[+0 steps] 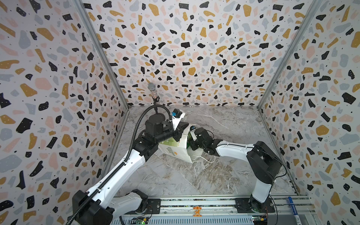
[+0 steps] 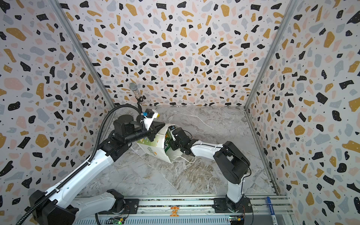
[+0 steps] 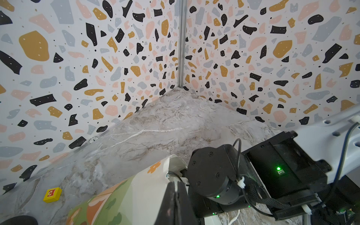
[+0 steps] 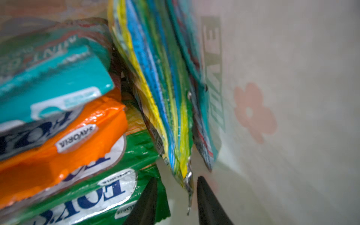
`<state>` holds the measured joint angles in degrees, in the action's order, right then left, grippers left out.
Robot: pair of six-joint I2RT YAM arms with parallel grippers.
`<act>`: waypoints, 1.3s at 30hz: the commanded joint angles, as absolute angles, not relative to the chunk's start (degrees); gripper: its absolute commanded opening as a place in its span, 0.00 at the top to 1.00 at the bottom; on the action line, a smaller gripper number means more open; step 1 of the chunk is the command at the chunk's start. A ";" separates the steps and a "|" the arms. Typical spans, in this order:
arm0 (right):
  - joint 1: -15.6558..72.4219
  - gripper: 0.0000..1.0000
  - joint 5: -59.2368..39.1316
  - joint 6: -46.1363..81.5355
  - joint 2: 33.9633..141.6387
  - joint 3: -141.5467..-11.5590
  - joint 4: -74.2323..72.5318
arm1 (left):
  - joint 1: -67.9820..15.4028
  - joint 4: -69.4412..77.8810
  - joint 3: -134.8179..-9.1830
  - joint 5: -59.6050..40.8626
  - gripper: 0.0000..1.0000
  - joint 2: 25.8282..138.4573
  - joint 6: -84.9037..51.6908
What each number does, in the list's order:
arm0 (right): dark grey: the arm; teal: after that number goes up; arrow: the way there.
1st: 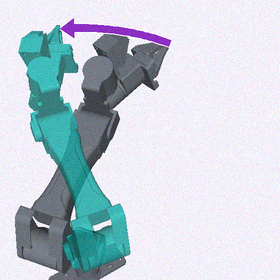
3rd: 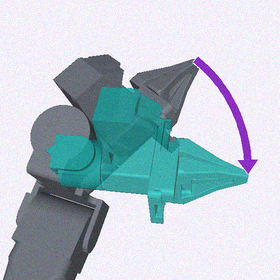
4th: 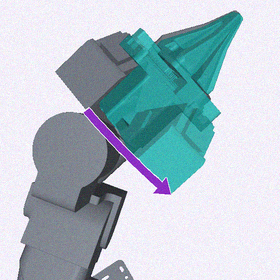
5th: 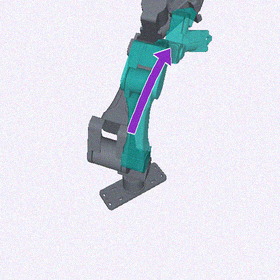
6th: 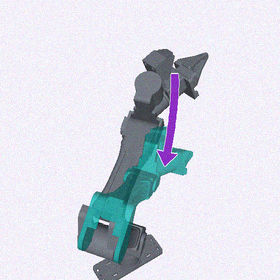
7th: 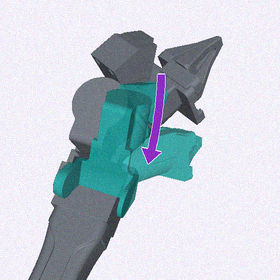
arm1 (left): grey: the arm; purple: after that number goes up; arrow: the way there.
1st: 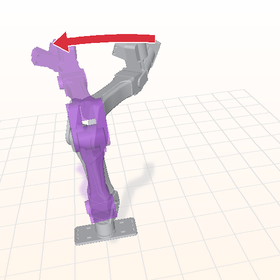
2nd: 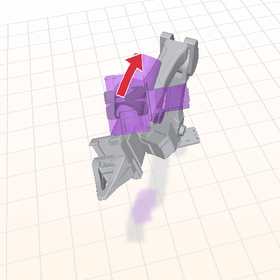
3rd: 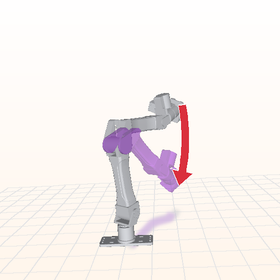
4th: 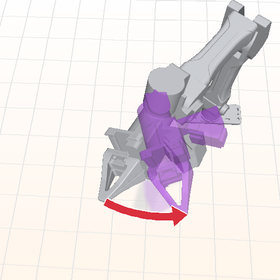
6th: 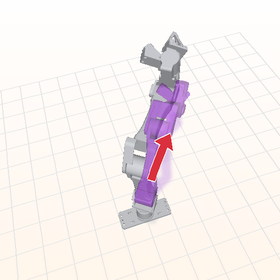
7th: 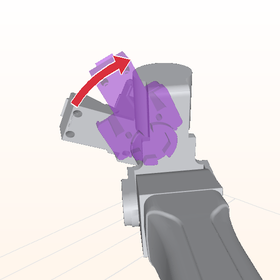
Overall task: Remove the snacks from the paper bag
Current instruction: 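Insert the right gripper into the bag and grasp the striped snack packet, then pull the striped snack packet out of the bag with the right gripper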
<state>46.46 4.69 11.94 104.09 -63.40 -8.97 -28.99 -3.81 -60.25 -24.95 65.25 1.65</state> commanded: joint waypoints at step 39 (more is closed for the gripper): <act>46.58 1.00 -1.05 11.43 80.02 -47.45 -9.04 | -30.06 -5.22 -59.65 -14.22 1.00 63.69 2.31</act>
<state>46.30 -0.67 11.46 84.29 -47.86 -9.87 -29.82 -6.94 -60.23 -14.22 65.25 2.33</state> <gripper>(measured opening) 0.051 0.047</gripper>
